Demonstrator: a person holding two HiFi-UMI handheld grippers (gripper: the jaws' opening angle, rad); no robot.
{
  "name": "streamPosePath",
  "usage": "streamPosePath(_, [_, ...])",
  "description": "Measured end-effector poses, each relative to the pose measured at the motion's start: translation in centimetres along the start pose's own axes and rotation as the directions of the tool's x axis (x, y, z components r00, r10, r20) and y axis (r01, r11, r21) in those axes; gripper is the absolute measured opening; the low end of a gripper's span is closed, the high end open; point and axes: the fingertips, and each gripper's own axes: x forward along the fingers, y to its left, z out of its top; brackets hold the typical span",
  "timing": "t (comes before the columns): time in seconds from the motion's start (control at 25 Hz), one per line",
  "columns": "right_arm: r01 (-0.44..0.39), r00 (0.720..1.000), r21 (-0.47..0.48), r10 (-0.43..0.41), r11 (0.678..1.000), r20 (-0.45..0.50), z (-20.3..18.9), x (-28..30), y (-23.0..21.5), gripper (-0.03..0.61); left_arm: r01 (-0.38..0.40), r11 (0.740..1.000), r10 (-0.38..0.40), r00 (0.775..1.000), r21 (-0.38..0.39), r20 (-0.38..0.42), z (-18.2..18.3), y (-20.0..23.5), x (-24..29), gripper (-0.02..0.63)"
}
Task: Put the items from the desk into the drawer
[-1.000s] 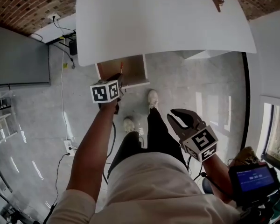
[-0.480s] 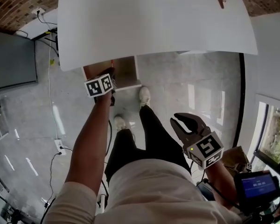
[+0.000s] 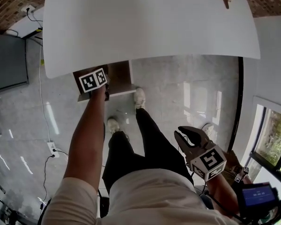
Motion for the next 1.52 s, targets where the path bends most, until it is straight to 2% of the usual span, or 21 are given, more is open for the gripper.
streamPosePath(0.12, [0.005, 0.998, 0.006, -0.005, 1.0, -0.058, -1.2, -0.1, 0.1, 0.054, -0.013, 1.0, 0.013, 1.0, -0.015, -0.02, -0.1, 1.1, 0.9, 0.051])
streamPosePath(0.24, [0.019, 0.999, 0.016, -0.019, 1.0, -0.037, -1.3, -0.1, -0.4, 0.054, -0.037, 0.999, 0.036, 0.998, -0.02, -0.061, -0.3, 1.8, 1.6, 0.052])
streamPosePath(0.36, [0.021, 1.0, 0.018, -0.021, 1.0, -0.02, -1.0, -0.2, -0.6, 0.054, -0.036, 0.999, 0.034, 0.996, -0.03, -0.088, -0.8, 1.8, 1.7, 0.104])
streamPosePath(0.56, [0.015, 1.0, 0.009, -0.015, 1.0, 0.012, -0.4, 0.2, -0.7, 0.054, -0.031, 0.999, 0.029, 0.997, -0.017, -0.078, -0.7, 1.2, 0.8, 0.104])
streamPosePath(0.76, [-0.022, 0.999, -0.009, 0.022, 1.0, 0.031, 0.6, 0.4, 0.3, 0.054, -0.007, 1.0, 0.007, 0.998, -0.008, -0.067, -0.6, -0.7, -2.4, 0.103])
streamPosePath(0.96, [-0.048, 0.992, -0.061, 0.054, 0.997, 0.114, 4.2, -0.1, 2.9, 0.052, 0.037, 0.999, -0.036, 0.998, 0.03, -0.049, -0.2, -3.0, -8.4, 0.1])
streamPosePath(1.16, [-0.06, 0.988, -0.12, 0.077, 0.991, 0.138, 6.1, -0.9, 5.8, 0.054, 0.106, 0.99, -0.106, 0.994, 0.094, -0.004, 0.7, -6.1, -16.0, 0.092])
streamPosePath(1.32, [-0.062, 0.98, -0.166, 0.091, 0.984, 0.175, 7.3, -1.7, 8.4, 0.038, 0.182, 0.976, -0.189, 0.98, 0.117, 0.055, 1.8, -8.3, -22.9, 0.075])
streamPosePath(1.52, [-0.031, 0.972, -0.222, 0.081, 0.975, 0.221, 7.9, -3.1, 11.0, 0.015, 0.245, 0.949, -0.269, 0.958, 0.198, 0.103, 1.7, -11.4, -31.6, 0.021])
